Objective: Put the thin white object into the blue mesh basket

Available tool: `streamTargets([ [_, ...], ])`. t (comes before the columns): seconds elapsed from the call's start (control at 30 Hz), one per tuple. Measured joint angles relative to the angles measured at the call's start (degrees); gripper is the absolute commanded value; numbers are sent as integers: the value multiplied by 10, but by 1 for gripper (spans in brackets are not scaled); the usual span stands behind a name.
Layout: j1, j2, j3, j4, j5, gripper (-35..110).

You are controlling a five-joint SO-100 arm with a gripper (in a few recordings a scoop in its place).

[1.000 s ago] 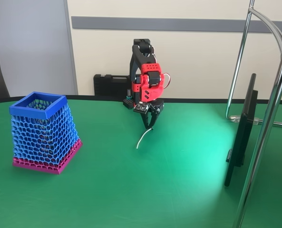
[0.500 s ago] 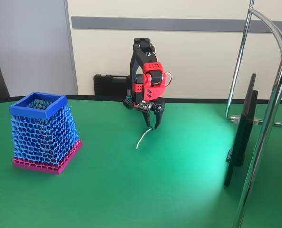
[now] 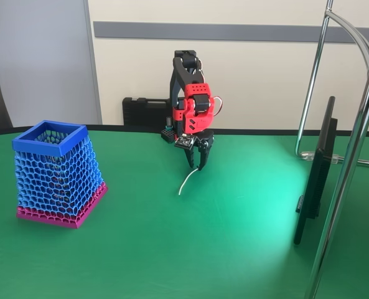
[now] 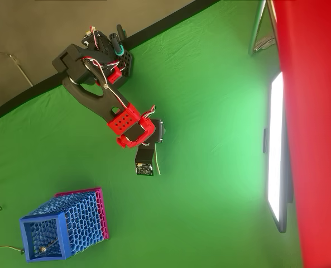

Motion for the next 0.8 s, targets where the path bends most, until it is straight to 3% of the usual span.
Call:
streamTargets([
  [0.63,0,0,38,-54,-4,12],
  [0.8,0,0,38,-56,-8,1],
])
